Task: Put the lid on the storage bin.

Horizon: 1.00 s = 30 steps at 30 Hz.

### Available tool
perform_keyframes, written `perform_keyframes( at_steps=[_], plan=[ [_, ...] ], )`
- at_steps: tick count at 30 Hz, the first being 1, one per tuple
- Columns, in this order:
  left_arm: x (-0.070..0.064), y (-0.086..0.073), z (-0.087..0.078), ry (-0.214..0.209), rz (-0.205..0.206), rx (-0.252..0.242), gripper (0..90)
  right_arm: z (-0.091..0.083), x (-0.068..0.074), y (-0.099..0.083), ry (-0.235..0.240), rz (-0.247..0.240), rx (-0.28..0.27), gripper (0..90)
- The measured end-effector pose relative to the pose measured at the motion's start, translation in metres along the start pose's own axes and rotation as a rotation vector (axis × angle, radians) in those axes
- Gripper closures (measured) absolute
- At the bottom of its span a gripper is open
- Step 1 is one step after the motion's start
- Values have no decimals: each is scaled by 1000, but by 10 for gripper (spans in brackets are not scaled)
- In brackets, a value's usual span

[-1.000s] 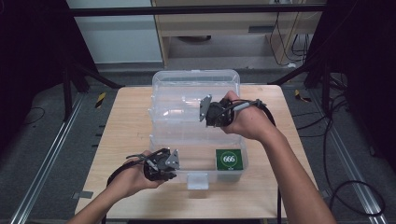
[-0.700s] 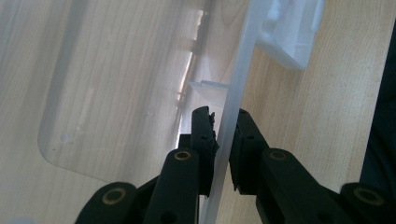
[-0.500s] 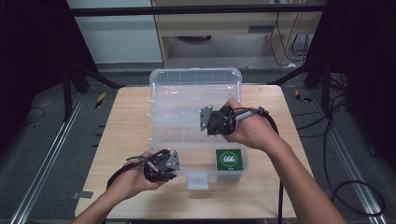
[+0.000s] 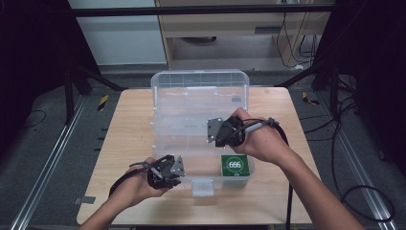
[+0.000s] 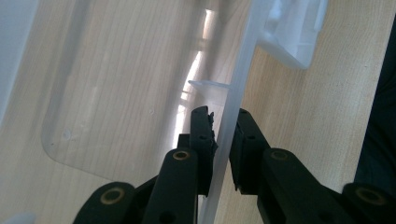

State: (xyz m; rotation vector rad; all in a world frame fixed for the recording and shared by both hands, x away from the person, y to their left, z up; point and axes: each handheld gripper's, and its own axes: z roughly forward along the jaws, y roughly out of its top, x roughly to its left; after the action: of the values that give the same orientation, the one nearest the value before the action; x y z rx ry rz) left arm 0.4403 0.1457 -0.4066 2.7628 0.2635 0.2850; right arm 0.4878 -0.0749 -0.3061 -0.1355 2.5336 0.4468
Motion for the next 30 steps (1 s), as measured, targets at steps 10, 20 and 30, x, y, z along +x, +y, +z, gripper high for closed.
perform_keyframes(
  at_steps=[10, 20, 30],
  plan=[
    [1, 0, 0, -1, 8, 3, 804, -3, 10, -3, -8, 7, -21, 849],
    [-1, -1, 0, 3, 1, -5, 802, -5, 21, -5, -22, 35, -37, 846],
    [-1, -1, 0, 15, 20, -1, 798, -5, 28, -6, -34, 34, -48, 842]
  ],
)
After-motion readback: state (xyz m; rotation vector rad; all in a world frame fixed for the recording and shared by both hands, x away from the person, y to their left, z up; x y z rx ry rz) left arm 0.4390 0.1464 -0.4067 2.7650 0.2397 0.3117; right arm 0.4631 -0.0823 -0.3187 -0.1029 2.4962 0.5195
